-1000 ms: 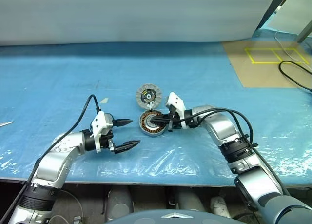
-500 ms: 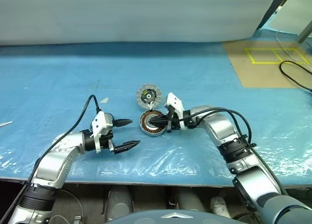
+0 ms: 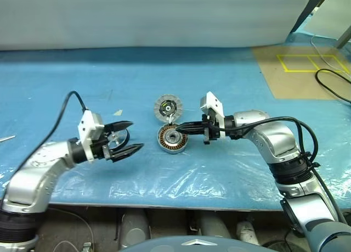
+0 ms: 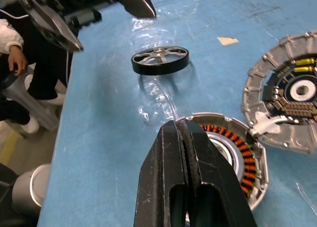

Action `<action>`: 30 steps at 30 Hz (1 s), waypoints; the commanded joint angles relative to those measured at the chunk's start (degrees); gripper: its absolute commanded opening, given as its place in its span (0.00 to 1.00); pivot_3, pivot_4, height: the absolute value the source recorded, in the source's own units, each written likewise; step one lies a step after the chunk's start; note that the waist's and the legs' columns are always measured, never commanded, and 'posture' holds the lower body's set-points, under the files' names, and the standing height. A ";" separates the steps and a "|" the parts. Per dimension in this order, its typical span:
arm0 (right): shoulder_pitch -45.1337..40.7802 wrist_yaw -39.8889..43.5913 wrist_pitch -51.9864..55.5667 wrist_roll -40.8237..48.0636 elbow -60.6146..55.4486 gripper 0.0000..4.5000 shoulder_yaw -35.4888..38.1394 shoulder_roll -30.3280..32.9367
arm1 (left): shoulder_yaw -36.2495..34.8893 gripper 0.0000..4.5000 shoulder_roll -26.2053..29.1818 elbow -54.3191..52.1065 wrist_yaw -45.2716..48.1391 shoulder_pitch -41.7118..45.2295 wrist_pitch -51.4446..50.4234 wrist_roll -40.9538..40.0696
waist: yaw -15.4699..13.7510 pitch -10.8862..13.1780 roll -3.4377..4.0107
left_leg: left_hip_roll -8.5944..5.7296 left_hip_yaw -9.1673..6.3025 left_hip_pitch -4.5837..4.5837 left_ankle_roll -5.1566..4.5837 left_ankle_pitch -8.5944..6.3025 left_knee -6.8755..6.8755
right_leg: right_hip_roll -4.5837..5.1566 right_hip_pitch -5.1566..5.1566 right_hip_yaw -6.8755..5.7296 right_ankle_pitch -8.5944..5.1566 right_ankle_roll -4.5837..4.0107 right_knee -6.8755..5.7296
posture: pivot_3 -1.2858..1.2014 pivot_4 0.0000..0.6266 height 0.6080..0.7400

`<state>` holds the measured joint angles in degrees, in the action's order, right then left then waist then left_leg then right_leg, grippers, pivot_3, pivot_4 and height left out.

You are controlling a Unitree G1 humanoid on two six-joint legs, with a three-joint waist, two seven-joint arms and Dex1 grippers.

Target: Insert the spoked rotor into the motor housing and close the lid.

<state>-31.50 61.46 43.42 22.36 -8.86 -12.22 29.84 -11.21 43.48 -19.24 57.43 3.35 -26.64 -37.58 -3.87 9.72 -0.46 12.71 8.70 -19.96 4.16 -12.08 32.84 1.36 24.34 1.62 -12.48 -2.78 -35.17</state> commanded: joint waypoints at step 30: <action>14.69 -6.29 -2.71 4.87 -14.43 0.01 5.41 4.72 | 30.03 1.00 9.70 50.37 33.32 39.92 22.64 30.69 | -1.62 0.00 -0.01 | -0.03 -0.06 -0.08 0.10 -0.02 0.02 | 0.06 0.00 -0.06 0.04 0.06 -0.03 | 0.52 0.24 1.00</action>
<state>-16.74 55.28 41.63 25.81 -21.16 -7.40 34.77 21.17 53.15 31.21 91.45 42.06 -4.67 -7.38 -5.49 9.72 -0.47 12.68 8.64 -20.05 4.26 -12.11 32.89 1.41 24.34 1.57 -12.44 -2.73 -35.22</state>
